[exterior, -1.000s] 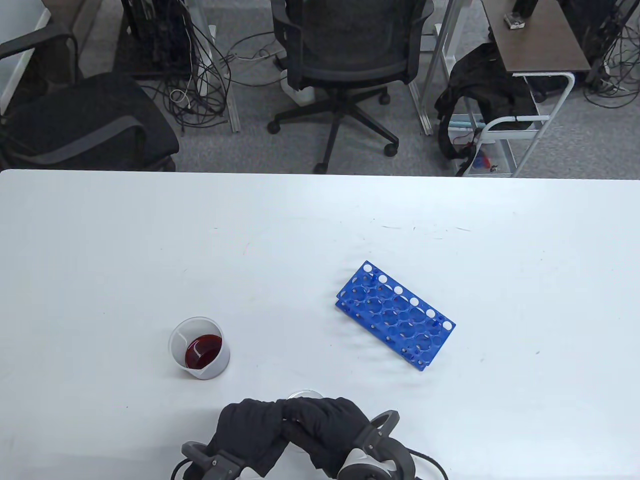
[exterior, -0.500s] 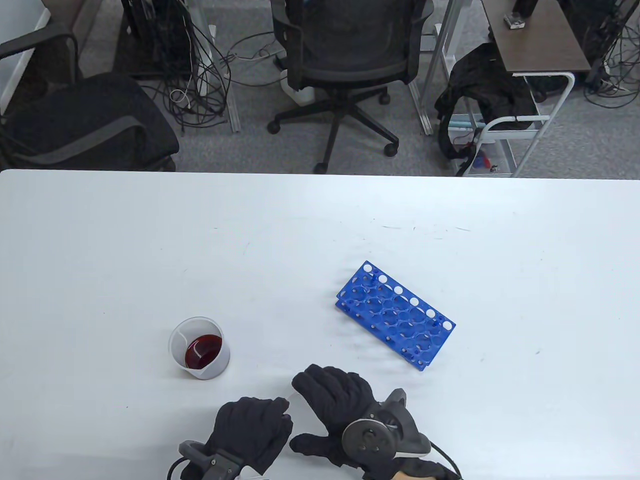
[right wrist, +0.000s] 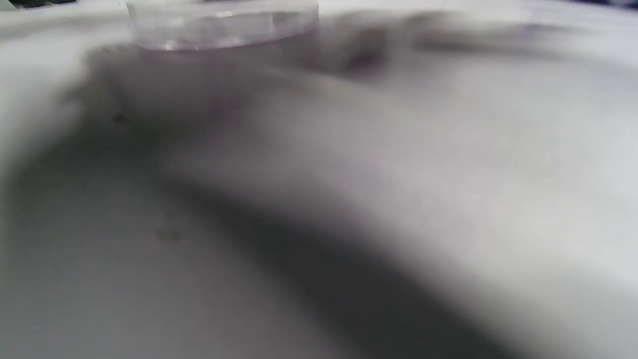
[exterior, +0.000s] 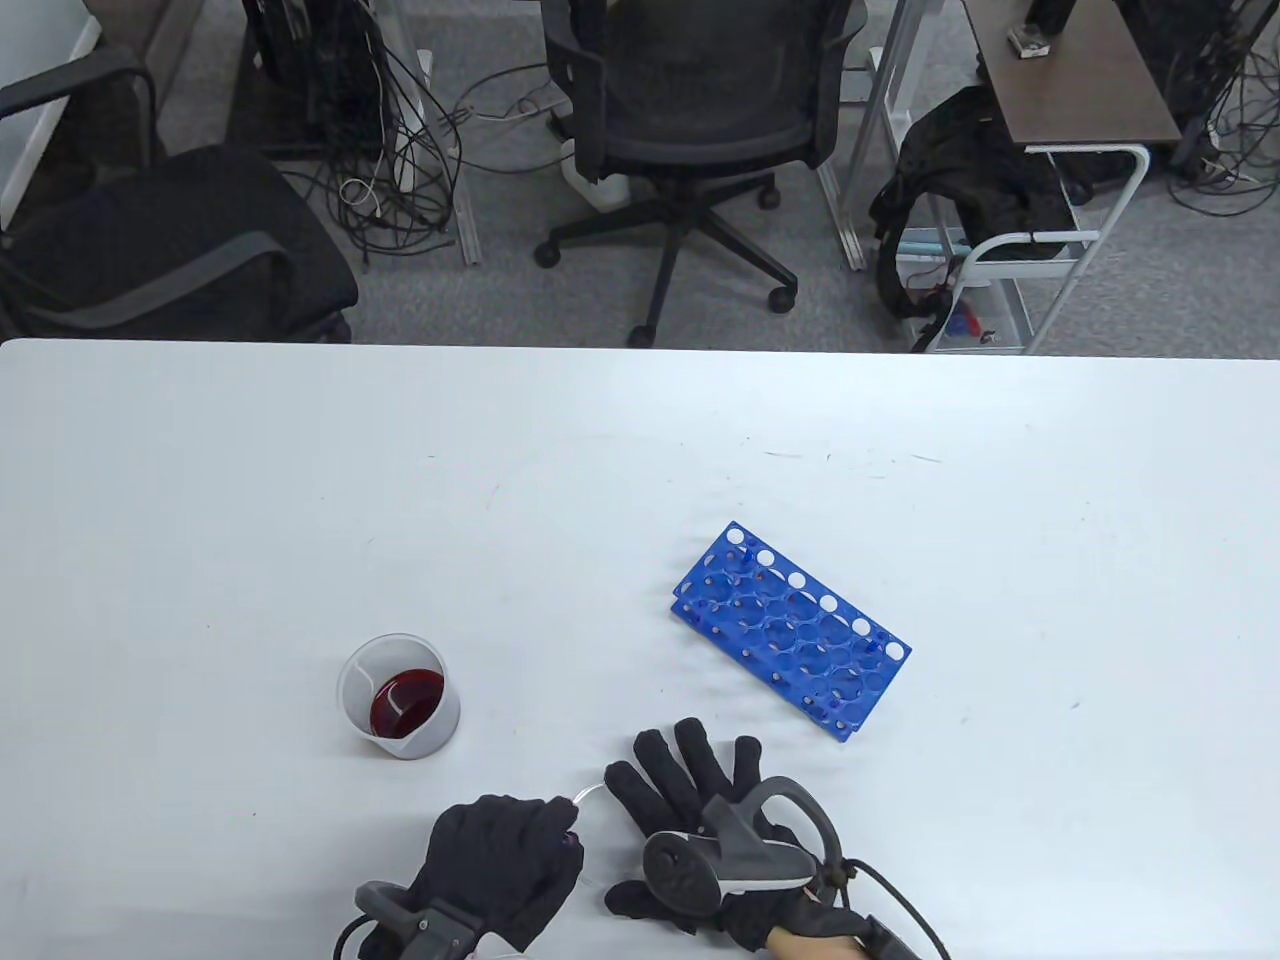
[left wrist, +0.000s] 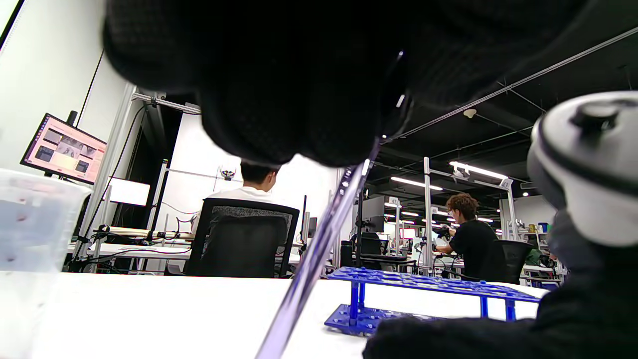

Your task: Dip glass rod and spread liquid on culture dish

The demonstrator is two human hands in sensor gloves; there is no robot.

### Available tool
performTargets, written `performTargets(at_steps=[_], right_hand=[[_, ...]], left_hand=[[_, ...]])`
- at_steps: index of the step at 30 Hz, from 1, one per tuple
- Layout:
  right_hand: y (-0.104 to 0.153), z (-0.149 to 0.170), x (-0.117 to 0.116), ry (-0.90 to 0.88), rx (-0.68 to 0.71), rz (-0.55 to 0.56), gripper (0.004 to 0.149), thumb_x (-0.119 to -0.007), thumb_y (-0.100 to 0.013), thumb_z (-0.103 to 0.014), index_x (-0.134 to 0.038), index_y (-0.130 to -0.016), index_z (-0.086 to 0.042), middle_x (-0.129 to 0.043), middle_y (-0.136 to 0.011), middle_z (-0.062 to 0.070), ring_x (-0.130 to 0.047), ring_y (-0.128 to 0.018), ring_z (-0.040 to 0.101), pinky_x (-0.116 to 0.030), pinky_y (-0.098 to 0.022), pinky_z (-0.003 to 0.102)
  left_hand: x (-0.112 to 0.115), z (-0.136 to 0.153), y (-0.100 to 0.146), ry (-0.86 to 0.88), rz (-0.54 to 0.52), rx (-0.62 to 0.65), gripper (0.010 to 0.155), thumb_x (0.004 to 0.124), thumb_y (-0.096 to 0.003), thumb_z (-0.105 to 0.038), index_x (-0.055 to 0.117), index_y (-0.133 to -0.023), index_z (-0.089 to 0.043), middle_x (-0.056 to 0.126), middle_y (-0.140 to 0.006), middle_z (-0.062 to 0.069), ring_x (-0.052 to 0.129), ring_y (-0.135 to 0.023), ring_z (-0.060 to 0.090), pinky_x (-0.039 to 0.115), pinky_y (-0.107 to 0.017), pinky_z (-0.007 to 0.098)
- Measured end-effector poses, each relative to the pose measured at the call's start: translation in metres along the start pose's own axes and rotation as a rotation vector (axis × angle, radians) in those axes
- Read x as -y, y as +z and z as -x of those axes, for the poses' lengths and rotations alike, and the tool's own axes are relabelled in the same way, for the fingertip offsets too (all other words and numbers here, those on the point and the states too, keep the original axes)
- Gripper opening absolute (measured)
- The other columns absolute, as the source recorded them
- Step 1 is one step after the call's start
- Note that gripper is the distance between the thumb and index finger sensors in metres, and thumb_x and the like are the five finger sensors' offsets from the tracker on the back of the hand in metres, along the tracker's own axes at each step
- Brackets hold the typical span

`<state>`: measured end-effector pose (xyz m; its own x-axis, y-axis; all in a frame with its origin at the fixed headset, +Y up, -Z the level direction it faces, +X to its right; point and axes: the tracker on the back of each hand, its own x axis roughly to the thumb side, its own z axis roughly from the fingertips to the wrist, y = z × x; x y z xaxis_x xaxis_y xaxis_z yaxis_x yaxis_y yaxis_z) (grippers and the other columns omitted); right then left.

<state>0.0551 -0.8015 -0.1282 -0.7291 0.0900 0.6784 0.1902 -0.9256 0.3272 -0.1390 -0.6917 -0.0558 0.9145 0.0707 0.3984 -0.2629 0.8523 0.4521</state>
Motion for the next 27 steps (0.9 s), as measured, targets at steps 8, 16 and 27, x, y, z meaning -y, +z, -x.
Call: performTargets(at_steps=[8, 16, 27], right_hand=[[-0.007, 0.008, -0.012, 0.000, -0.025, -0.057, 0.094, -0.028, -0.052, -0.074, 0.014, -0.108, -0.012, 0.011, -0.114, 0.028, 0.003, -0.100, 0.061, -0.015, -0.058, 0.089], [-0.008, 0.009, -0.014, 0.011, -0.021, -0.092, 0.094, -0.023, -0.052, -0.075, 0.020, -0.107, -0.012, 0.015, -0.112, 0.029, 0.007, -0.098, 0.062, -0.015, -0.059, 0.088], [-0.007, 0.008, -0.014, 0.005, -0.021, -0.097, 0.094, -0.023, -0.053, -0.075, 0.019, -0.107, -0.011, 0.015, -0.112, 0.029, 0.007, -0.098, 0.062, -0.015, -0.059, 0.088]], left_hand=[[-0.003, 0.002, 0.001, 0.032, -0.018, -0.005, 0.044, 0.086, -0.0418, -0.055, 0.097, -0.072, -0.024, 0.107, -0.059, -0.003, 0.110, -0.047, 0.025, 0.093, -0.041, 0.039], [-0.035, 0.029, 0.002, 0.156, -0.215, -0.125, 0.044, 0.087, -0.0424, -0.055, 0.096, -0.072, -0.024, 0.106, -0.061, -0.003, 0.109, -0.050, 0.026, 0.093, -0.044, 0.039], [-0.063, 0.082, 0.002, 0.127, -0.400, -0.345, 0.042, 0.088, -0.0457, -0.053, 0.094, -0.075, -0.024, 0.105, -0.066, -0.002, 0.108, -0.055, 0.028, 0.092, -0.047, 0.040]])
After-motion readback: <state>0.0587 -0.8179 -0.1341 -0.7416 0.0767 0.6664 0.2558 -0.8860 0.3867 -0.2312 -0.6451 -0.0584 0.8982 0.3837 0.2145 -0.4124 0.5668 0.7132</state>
